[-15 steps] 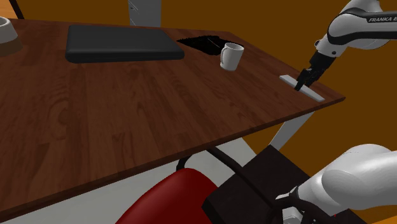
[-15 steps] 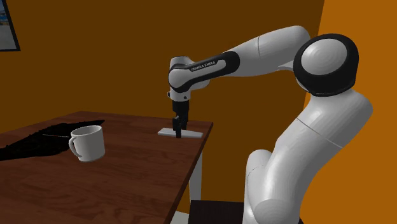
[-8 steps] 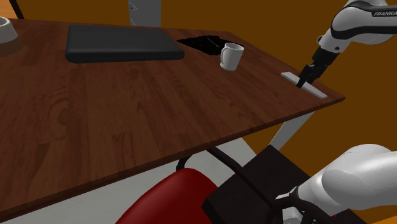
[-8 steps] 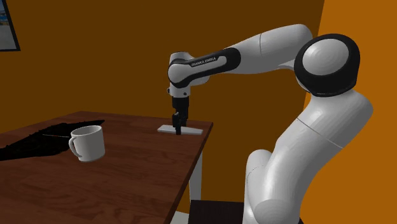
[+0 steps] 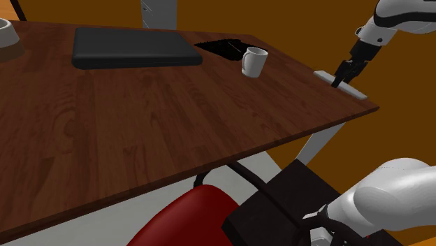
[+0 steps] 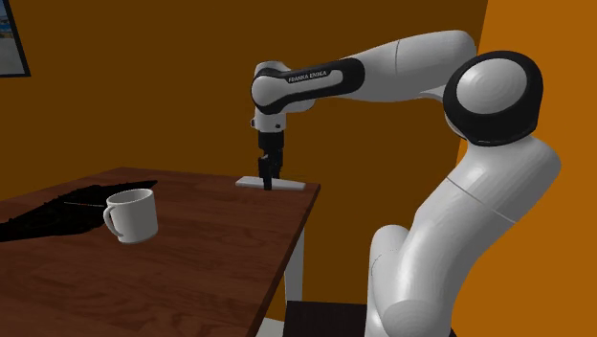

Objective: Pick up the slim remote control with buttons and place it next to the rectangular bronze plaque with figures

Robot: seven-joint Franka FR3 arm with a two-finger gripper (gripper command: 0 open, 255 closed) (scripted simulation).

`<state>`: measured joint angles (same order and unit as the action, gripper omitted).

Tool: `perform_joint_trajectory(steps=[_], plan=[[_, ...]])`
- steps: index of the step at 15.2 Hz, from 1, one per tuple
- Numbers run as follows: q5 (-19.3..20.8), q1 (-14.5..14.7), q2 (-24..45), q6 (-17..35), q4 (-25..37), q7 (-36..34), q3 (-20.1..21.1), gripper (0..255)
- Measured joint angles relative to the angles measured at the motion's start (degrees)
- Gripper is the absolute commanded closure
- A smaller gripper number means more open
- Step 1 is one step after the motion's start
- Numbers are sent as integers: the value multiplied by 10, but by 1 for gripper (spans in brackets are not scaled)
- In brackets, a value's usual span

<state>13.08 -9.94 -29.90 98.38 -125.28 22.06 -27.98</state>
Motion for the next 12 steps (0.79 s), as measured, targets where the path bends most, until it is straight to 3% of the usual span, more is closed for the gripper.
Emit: perform_joint_trajectory(steps=[12], plan=[[-13,8,19,-88,106,7,10,255]])
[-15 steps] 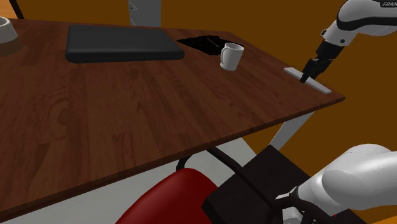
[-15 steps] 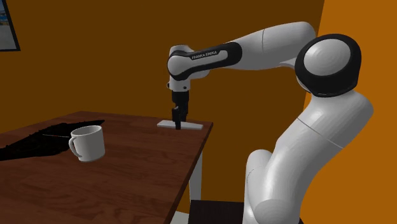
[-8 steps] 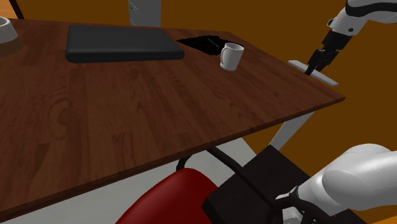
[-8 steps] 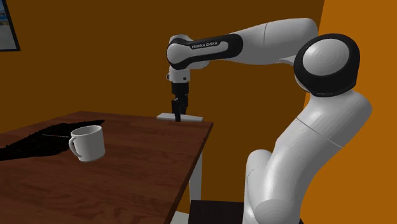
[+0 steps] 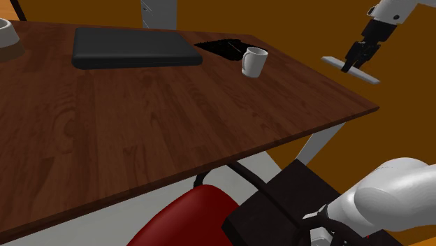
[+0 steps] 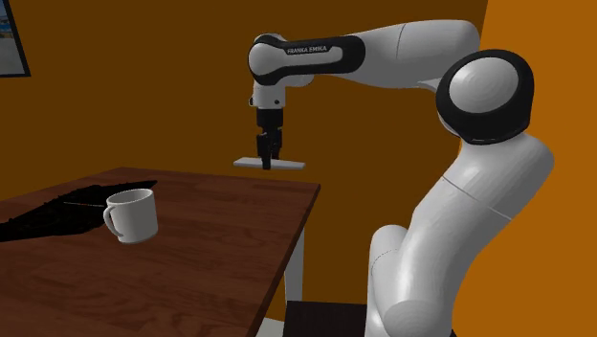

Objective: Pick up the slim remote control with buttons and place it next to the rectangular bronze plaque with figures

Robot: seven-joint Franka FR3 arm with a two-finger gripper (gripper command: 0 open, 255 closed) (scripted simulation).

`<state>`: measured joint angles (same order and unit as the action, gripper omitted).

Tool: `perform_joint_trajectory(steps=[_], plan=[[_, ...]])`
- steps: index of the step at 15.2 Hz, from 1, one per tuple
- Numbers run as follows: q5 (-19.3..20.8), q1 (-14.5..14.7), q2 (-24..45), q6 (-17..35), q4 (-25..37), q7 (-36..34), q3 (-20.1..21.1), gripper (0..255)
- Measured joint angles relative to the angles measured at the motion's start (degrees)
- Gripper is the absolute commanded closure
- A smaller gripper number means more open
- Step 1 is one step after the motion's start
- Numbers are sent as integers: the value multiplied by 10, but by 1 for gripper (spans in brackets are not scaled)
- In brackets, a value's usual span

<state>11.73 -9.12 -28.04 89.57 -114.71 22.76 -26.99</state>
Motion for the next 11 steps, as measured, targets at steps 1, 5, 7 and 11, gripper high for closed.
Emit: perform_joint_trajectory(steps=[1,5,7,11], plan=[[0,0,0,-7,7,1,1,255],[-18,15,18,-11,24,-35,27,255],[-26,23,21,-8,21,-59,45,255],[-48,43,51,-5,42,-106,77,255]])
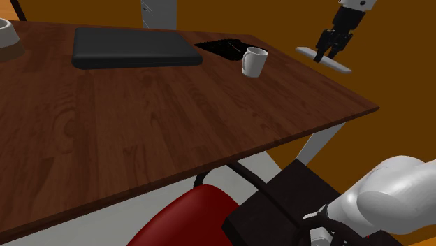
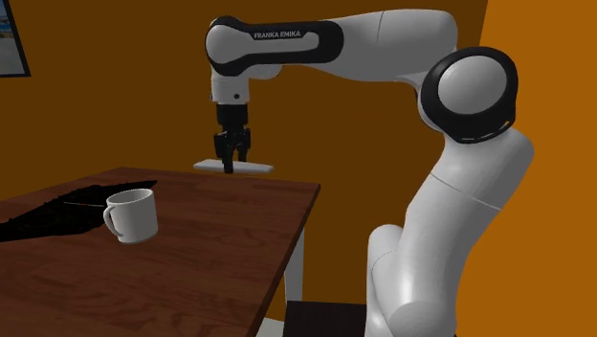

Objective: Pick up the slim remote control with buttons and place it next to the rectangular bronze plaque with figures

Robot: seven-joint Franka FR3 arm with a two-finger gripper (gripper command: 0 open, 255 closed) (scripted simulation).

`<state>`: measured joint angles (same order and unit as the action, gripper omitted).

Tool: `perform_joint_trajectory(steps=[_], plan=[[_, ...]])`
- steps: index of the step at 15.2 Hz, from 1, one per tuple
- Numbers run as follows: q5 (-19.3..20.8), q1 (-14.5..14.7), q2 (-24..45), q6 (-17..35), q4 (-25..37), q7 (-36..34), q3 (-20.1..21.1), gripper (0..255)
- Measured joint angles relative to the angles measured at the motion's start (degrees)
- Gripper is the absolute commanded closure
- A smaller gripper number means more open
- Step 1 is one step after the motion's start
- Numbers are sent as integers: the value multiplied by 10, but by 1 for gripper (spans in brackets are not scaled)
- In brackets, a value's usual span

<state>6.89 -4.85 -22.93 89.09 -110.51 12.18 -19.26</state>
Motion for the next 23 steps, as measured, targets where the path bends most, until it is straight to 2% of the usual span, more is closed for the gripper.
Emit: perform_joint_trajectory(steps=[10,18,23], plan=[[-45,48,96,14,74,-109,70,255],[-69,86,202,-2,194,-188,115,255],[-79,107,294,-23,306,-230,135,255]])
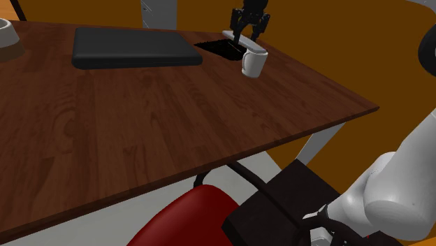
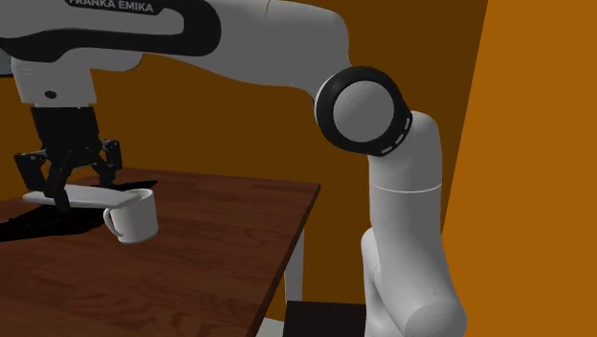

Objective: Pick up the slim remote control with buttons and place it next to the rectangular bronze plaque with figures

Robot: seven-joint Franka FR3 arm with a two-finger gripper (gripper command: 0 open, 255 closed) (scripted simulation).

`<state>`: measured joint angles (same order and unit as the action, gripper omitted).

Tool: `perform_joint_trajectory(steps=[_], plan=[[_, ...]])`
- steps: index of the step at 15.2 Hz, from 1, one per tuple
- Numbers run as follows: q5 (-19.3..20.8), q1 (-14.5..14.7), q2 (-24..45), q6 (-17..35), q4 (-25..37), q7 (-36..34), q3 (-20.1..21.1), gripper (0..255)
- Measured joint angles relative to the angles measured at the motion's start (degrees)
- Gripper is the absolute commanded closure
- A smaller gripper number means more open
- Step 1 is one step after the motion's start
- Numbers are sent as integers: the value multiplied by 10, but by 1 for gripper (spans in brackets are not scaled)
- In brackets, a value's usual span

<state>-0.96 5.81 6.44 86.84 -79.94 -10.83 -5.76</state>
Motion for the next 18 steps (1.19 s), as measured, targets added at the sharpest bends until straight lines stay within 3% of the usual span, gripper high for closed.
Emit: perform_joint_trajectory(steps=[3,18], plan=[[-2,7,24,3,21,-13,6,255],[0,10,-1,129,-124,-15,8,255]])
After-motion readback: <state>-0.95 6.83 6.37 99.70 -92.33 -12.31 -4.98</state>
